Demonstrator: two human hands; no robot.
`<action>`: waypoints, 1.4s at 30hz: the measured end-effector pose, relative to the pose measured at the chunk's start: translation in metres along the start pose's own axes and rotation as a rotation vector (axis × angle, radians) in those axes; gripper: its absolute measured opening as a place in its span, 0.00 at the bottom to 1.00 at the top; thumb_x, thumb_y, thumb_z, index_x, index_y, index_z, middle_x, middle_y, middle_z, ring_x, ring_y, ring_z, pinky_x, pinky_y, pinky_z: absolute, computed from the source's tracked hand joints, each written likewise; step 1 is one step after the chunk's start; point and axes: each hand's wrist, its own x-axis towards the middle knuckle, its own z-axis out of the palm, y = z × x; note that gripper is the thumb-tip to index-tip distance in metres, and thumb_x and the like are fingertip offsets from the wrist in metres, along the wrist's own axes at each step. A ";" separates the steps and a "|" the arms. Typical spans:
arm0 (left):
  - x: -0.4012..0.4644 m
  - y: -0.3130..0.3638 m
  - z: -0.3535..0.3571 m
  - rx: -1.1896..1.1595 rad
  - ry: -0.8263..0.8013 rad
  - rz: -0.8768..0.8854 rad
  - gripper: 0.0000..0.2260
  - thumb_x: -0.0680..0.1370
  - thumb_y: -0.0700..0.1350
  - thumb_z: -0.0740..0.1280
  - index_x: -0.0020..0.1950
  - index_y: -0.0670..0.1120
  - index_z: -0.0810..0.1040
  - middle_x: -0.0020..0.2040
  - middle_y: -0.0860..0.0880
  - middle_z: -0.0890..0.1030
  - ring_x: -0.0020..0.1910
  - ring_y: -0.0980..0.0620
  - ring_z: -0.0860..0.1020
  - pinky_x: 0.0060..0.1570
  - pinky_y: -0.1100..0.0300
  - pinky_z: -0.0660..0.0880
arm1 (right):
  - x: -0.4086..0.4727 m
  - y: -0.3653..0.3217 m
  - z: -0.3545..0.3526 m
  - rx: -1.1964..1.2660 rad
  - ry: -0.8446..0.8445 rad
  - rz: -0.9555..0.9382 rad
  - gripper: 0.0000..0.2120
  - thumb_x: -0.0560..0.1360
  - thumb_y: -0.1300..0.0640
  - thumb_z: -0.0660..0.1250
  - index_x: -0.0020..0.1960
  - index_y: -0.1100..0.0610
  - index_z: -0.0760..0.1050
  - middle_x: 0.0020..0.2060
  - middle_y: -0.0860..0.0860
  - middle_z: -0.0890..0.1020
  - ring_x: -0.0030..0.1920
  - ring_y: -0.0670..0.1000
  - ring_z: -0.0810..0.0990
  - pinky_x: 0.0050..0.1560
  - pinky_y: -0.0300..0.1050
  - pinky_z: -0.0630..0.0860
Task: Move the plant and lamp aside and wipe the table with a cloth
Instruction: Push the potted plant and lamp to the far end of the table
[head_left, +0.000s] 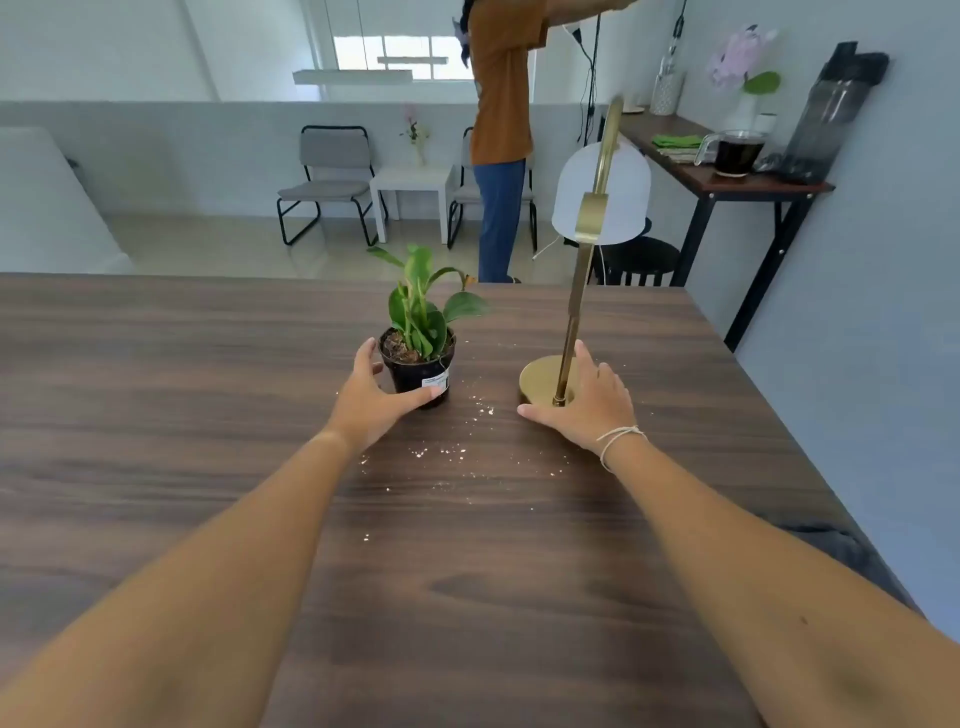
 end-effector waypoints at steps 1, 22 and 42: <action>0.001 0.002 0.000 -0.009 0.007 0.009 0.50 0.63 0.53 0.77 0.76 0.51 0.50 0.73 0.45 0.66 0.70 0.44 0.67 0.70 0.46 0.65 | 0.001 -0.001 -0.001 -0.018 0.000 -0.005 0.58 0.56 0.29 0.70 0.76 0.47 0.46 0.70 0.60 0.66 0.71 0.61 0.63 0.71 0.56 0.61; 0.032 -0.001 0.004 -0.129 -0.058 0.130 0.41 0.64 0.47 0.78 0.71 0.51 0.59 0.60 0.53 0.73 0.60 0.53 0.71 0.60 0.60 0.66 | 0.010 -0.009 0.015 -0.068 0.042 0.106 0.52 0.59 0.32 0.71 0.74 0.45 0.49 0.68 0.60 0.63 0.67 0.63 0.63 0.68 0.55 0.64; 0.071 0.034 0.018 -0.140 -0.038 0.161 0.38 0.65 0.45 0.78 0.69 0.46 0.62 0.58 0.51 0.72 0.58 0.53 0.71 0.57 0.60 0.68 | 0.031 -0.002 0.000 -0.025 0.202 0.079 0.39 0.57 0.36 0.74 0.62 0.52 0.66 0.59 0.57 0.71 0.60 0.60 0.68 0.61 0.51 0.68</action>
